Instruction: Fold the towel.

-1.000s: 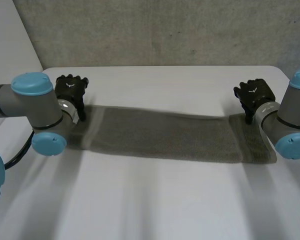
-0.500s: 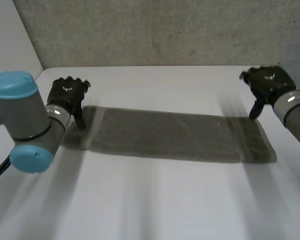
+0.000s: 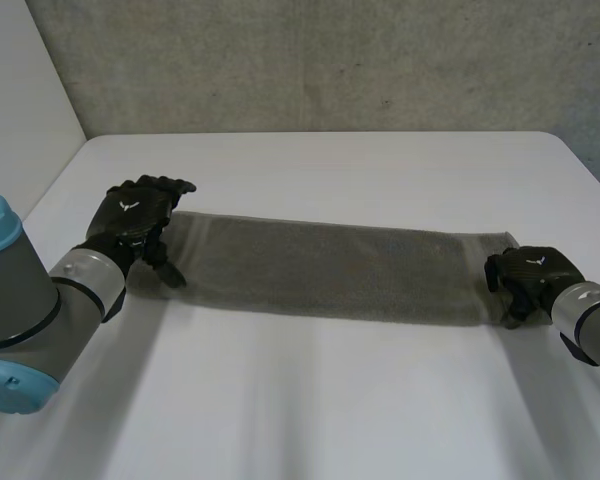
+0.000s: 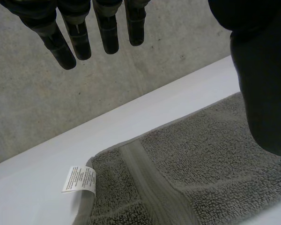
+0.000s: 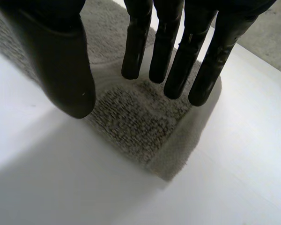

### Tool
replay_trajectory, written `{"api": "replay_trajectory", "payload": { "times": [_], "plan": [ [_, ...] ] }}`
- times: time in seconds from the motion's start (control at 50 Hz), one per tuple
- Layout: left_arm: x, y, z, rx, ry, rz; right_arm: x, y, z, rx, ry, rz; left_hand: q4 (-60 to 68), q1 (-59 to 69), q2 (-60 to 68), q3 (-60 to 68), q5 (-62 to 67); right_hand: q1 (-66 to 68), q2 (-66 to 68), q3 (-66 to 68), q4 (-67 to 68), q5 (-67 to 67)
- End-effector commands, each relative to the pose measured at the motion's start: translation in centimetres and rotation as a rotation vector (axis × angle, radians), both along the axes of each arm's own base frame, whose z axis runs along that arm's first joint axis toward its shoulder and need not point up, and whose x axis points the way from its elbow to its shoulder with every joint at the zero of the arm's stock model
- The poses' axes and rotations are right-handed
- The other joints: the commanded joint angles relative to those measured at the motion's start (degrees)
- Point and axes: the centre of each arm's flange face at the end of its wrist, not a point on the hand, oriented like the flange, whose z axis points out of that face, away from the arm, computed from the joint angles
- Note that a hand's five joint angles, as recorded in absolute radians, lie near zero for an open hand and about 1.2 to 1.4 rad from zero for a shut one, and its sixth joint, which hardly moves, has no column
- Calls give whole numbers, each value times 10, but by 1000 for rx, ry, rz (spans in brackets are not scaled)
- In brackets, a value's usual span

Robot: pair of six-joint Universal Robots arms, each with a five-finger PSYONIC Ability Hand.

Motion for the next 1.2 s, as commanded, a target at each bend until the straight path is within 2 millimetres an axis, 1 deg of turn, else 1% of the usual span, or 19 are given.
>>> {"api": "replay_trajectory", "payload": {
  "times": [0.02, 0.06, 0.34, 0.46, 0.54, 0.6, 0.66, 0.7, 0.72, 0.76, 0.82, 0.86, 0.88, 0.92, 0.94, 0.98, 1.04, 1.08, 1.2],
  "plan": [
    [0, 0, -1, 3, -2, 2, -5, -7, -12, -6, 49, -12, -40, -38, -36, -27, -113, 143, 145, 145, 146, 143],
    [0, 0, -2, 2, -3, 1, -9, -11, -15, -11, 89, -27, -40, -38, -36, -27, -113, 293, 294, 295, 295, 292],
    [0, 1, -2, 5, -5, 4, -25, -22, -17, -21, 164, -76, -41, -40, -38, -29, -115, 420, 422, 422, 423, 420],
    [1, 2, -1, 3, -5, 7, -67, -41, 9, -70, 219, -208, -43, -42, -39, -30, -116, 420, 422, 422, 423, 420],
    [2, 2, 10, -29, 4, 11, -121, -50, 25, -52, 326, -300, -43, -42, -39, -30, -116, 420, 422, 422, 423, 420],
    [3, 2, 20, -56, 14, 15, -146, -60, 39, -74, 388, -341, -45, -43, -41, -32, -118, 420, 422, 422, 423, 420],
    [4, 1, 26, -73, 18, 18, -145, -65, 49, -102, 398, -335, -45, -43, -41, -32, -118, 420, 422, 422, 423, 420],
    [6, 1, 35, -100, 28, 21, -117, -70, 73, -179, 371, -279, -47, -45, -43, -34, -120, 420, 422, 422, 423, 420],
    [6, 1, 35, -100, 28, 21, -117, -70, 73, -179, 371, -279, -47, -45, -43, -34, -120, 420, 422, 422, 423, 420],
    [6, 2, 43, -122, 35, 21, -73, -72, 98, -278, 320, -193, -47, -45, -43, -34, -120, 420, 422, 422, 423, 420],
    [6, 3, 45, -128, 37, 23, -47, -69, 108, -320, 289, -140, -47, -45, -43, -34, -120, 420, 422, 422, 423, 420],
    [6, 3, 48, -137, 39, 23, 17, -53, 126, -404, 224, 2, -47, -45, -43, -34, -120, 420, 422, 422, 423, 420],
    [6, 3, 48, -137, 39, 23, 17, -53, 126, -404, 224, 3, -47, -45, -43, -34, -120, 420, 422, 422, 423, 420],
    [6, 4, 49, -140, 40, 21, 84, -23, 129, -456, 180, 177, -47, -45, -43, -34, -120, 420, 422, 422, 423, 420],
    [6, 4, 49, -140, 40, 21, 84, -22, 129, -456, 179, 177, -47, -45, -43, -34, -120, 420, 422, 422, 423, 420],
    [5, 5, 49, -139, 42, 18, 142, 15, 109, -447, 150, 352, -47, -45, -43, -34, -120, 420, 422, 422, 423, 420],
    [4, 7, 48, -134, 41, 14, 164, 35, 96, -431, 143, 426, -47, -45, -43, -34, -120, 420, 422, 422, 423, 420],
    [3, 8, 47, -130, 40, 11, 195, 69, 71, -390, 138, 544, -47, -45, -43, -34, -120, 420, 422, 422, 423, 420],
    [2, 7, 45, -128, 38, 7, 208, 95, 23, -287, 207, 633, -47, -45, -43, -34, -120, 414, 416, 416, 417, 414]
  ]
}}
